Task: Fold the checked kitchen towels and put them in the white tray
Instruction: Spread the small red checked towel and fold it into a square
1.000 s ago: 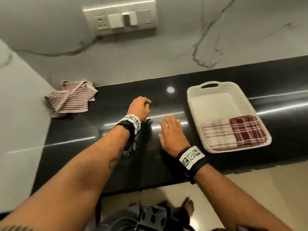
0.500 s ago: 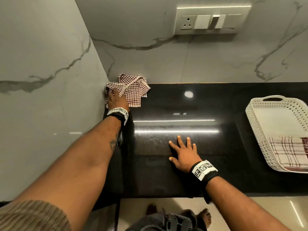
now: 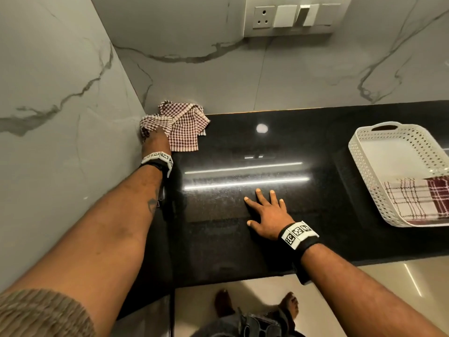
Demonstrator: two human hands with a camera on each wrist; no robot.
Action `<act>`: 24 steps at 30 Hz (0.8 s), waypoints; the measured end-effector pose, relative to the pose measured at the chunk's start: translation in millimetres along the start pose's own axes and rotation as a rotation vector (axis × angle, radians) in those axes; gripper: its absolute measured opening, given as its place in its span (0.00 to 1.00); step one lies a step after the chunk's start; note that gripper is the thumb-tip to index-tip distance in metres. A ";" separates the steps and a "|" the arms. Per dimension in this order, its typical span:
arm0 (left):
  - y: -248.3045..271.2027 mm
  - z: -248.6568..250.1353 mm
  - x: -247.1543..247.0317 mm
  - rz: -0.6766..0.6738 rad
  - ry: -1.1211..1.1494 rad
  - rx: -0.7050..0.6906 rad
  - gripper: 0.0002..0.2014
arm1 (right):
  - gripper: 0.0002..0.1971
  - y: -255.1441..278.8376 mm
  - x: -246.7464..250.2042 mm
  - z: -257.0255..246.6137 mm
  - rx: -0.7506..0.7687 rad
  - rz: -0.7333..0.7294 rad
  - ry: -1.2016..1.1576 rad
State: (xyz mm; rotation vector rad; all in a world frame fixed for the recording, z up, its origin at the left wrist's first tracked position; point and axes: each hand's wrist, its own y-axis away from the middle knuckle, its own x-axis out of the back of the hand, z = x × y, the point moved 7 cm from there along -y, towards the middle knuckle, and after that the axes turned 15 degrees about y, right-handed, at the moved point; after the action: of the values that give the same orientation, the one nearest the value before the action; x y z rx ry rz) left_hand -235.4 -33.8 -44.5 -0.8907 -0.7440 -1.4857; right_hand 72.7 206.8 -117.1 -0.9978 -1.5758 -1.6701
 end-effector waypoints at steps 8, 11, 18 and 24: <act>57.6 63.2 8.9 -0.020 0.282 -0.211 0.06 | 0.39 2.0 2.8 -1.8 -0.005 -0.009 -0.033; 111.2 101.0 -16.5 -0.263 0.302 -0.393 0.13 | 0.39 5.4 10.4 -4.5 -0.030 -0.058 -0.068; 205.6 144.2 -46.3 -0.448 0.231 -0.562 0.23 | 0.28 10.9 78.6 -20.4 -0.026 0.483 -0.462; 183.1 129.9 2.5 -0.179 0.440 -0.606 0.09 | 0.04 20.8 99.6 -2.9 -0.097 0.634 -0.432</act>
State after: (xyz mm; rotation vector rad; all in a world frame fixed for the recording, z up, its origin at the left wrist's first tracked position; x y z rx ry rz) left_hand -39.0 56.9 15.4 -0.9003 -0.0367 -2.0294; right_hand 38.6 207.5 -21.2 -1.7768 -1.2283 -1.1398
